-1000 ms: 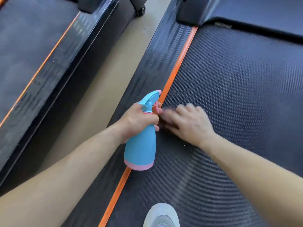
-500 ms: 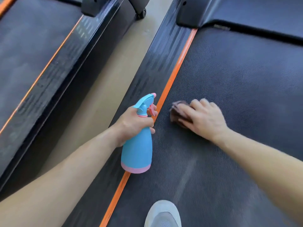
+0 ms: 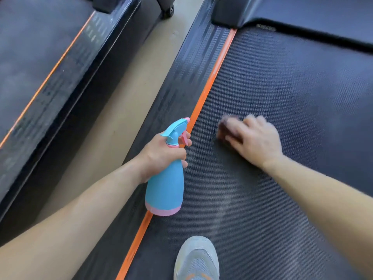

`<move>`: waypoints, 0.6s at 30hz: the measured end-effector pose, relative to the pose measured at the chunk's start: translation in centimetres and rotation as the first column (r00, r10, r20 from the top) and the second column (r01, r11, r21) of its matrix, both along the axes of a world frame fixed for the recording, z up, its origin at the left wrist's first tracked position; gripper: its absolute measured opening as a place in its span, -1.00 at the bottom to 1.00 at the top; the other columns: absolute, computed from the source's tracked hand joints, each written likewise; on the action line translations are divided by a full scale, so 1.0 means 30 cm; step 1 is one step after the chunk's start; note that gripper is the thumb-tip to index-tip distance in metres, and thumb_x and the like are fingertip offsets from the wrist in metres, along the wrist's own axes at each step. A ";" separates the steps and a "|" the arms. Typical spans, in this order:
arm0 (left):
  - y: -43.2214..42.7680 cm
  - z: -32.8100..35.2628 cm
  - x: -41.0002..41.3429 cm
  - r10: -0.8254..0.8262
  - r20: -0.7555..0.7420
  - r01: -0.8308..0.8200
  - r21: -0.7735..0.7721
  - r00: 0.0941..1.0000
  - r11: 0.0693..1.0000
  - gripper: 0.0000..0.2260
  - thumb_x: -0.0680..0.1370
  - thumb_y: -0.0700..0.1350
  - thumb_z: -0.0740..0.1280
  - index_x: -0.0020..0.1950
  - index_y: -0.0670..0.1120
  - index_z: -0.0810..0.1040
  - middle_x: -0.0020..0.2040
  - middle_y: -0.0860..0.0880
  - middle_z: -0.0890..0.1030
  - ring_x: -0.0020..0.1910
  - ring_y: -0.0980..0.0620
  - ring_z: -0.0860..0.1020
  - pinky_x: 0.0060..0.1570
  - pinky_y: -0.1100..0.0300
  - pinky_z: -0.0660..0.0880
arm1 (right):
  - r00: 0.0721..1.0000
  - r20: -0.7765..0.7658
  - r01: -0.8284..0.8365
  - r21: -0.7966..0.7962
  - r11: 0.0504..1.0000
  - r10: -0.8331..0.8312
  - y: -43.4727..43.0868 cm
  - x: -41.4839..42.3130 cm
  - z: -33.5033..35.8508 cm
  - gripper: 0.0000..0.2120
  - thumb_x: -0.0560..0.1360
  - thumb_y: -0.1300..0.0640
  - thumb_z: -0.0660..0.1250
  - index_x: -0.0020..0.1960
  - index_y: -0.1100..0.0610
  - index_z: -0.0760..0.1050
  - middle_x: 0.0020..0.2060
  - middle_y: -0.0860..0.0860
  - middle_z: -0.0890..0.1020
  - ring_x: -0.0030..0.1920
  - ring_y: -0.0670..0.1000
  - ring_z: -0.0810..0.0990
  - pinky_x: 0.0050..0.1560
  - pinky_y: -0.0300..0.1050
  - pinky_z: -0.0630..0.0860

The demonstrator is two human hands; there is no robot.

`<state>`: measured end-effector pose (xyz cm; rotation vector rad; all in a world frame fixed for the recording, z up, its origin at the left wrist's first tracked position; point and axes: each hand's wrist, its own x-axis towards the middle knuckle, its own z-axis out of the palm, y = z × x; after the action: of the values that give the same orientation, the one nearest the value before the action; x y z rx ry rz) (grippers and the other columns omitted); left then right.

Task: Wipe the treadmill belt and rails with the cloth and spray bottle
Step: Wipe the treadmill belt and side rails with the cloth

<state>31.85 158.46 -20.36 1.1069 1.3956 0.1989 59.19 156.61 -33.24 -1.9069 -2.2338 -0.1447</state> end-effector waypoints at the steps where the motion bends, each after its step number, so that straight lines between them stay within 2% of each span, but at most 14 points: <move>1: -0.003 0.001 -0.002 -0.014 0.000 0.014 0.001 1.000 1.000 -0.68 0.54 -0.38 0.33 0.20 -0.05 0.59 0.17 -0.01 0.68 -0.25 -0.02 0.72 -0.28 0.27 0.61 | 0.992 -0.016 0.124 0.005 0.992 -0.124 0.056 0.019 0.005 -0.54 0.57 -0.31 0.19 0.29 -0.04 0.52 -0.07 0.12 0.51 -0.12 0.23 0.49 -0.26 0.09 0.51; 3: -0.001 0.003 -0.006 -0.039 -0.010 0.039 0.000 0.999 0.999 -0.70 0.55 -0.37 0.33 0.20 -0.08 0.58 0.17 0.00 0.67 -0.26 0.00 0.72 -0.30 0.30 0.59 | 0.966 -0.037 0.256 -0.004 0.967 -0.256 0.055 -0.008 0.002 -0.54 0.57 -0.29 0.21 0.31 -0.02 0.50 -0.05 0.14 0.51 -0.09 0.24 0.50 -0.22 0.09 0.47; 5: 0.008 0.006 -0.008 -0.067 -0.038 0.068 0.012 0.997 0.998 -0.70 0.54 -0.35 0.35 0.19 -0.04 0.59 0.18 0.01 0.68 -0.23 -0.01 0.74 -0.28 0.28 0.61 | 0.964 -0.026 0.266 0.001 0.964 -0.266 -0.065 -0.082 -0.002 -0.54 0.57 -0.27 0.24 0.33 -0.02 0.49 -0.06 0.12 0.51 -0.11 0.21 0.48 -0.21 0.07 0.39; 7: 0.013 0.015 0.004 -0.080 -0.039 0.081 0.025 0.996 0.996 -0.65 0.54 -0.33 0.36 0.19 0.06 0.59 0.18 0.00 0.68 -0.20 -0.03 0.74 -0.23 0.23 0.62 | 0.997 -0.037 0.066 -0.005 0.998 -0.066 -0.253 -0.148 -0.004 -0.53 0.53 -0.24 0.32 0.32 0.01 0.51 -0.09 0.10 0.51 -0.15 0.19 0.46 -0.24 0.06 0.37; 9: 0.018 0.022 0.027 -0.058 0.025 0.057 0.030 0.998 0.998 -0.54 0.54 -0.37 0.32 0.24 0.15 0.58 0.19 -0.01 0.68 -0.19 -0.05 0.72 -0.20 0.19 0.63 | 0.977 -0.018 -0.212 -0.048 0.976 0.212 -0.407 -0.166 -0.001 -0.49 0.49 -0.22 0.38 0.34 0.03 0.51 -0.10 0.07 0.51 -0.18 0.17 0.45 -0.25 0.06 0.38; 10: 0.016 0.027 0.037 -0.030 0.063 0.029 0.019 0.998 0.999 -0.50 0.54 -0.40 0.30 0.26 0.16 0.57 0.19 -0.01 0.68 -0.20 -0.06 0.71 -0.22 0.20 0.62 | 0.957 -0.003 -0.290 -0.071 0.955 0.290 -0.429 -0.138 0.005 -0.48 0.49 -0.23 0.38 0.35 0.02 0.51 -0.10 0.06 0.51 -0.18 0.16 0.45 -0.25 0.05 0.38; 11: 0.016 0.033 0.042 -0.012 0.078 0.011 0.010 0.997 1.000 -0.51 0.54 -0.41 0.29 0.27 0.14 0.58 0.20 -0.04 0.68 -0.22 -0.05 0.70 -0.24 0.22 0.61 | 0.954 0.008 -0.299 -0.087 0.950 0.300 -0.413 -0.099 0.012 -0.48 0.50 -0.24 0.36 0.36 0.01 0.50 -0.09 0.06 0.51 -0.17 0.15 0.45 -0.24 0.05 0.38; 14: 0.010 0.043 0.037 -0.028 0.057 0.029 -0.021 0.998 0.999 -0.65 0.54 -0.38 0.32 0.23 -0.03 0.59 0.21 -0.09 0.67 -0.24 -0.03 0.71 -0.28 0.25 0.61 | 0.998 0.008 -0.068 -0.102 0.992 0.069 -0.250 -0.003 0.031 -0.49 0.56 -0.28 0.22 0.37 0.00 0.50 -0.04 0.09 0.50 -0.12 0.19 0.46 -0.20 0.07 0.43; 18: -0.011 0.056 -0.018 -0.032 0.025 0.031 0.018 0.999 0.999 -0.59 0.54 -0.38 0.31 0.27 0.02 0.58 0.23 -0.04 0.66 -0.21 -0.06 0.71 -0.26 0.27 0.61 | 0.973 -0.026 0.225 -0.094 0.970 -0.229 -0.026 -0.117 0.027 -0.52 0.56 -0.24 0.25 0.34 0.03 0.49 0.00 0.15 0.52 -0.06 0.24 0.51 -0.16 0.10 0.48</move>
<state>31.30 158.13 -18.68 1.1364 1.3554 0.2023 55.69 155.82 -32.44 -2.1909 -2.0249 -0.0422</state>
